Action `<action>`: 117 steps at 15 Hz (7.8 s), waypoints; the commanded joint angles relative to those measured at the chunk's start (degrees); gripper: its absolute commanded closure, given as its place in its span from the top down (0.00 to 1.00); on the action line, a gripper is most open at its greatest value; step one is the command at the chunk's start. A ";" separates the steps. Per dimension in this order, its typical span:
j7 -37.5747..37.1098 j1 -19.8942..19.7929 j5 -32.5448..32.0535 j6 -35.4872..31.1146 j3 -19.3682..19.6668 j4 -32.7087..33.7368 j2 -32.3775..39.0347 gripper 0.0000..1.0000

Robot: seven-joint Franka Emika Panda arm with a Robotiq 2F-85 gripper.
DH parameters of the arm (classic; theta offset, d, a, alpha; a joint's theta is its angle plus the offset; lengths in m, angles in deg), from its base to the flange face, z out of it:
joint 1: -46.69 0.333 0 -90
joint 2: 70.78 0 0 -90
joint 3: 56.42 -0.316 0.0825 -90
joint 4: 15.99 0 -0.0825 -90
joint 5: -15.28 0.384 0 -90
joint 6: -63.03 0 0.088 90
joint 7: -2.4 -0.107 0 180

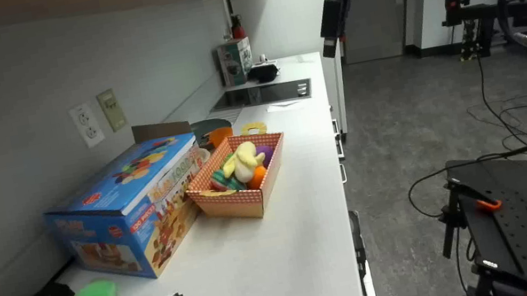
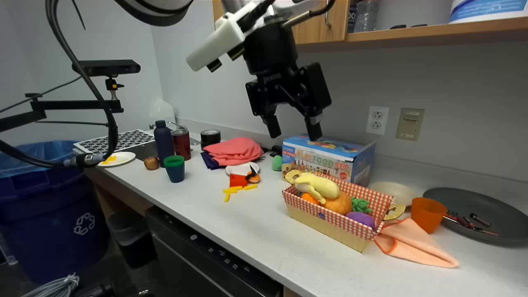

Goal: Close the cupboard completely

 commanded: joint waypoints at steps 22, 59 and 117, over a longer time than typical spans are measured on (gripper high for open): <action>0.45 0.07 0.14 5.10 0.56 2.19 -3.92 1.00; -8.51 -2.55 -4.71 11.24 -0.04 9.21 -12.69 1.00; -6.89 -11.16 -9.93 1.62 3.60 4.17 -22.41 1.00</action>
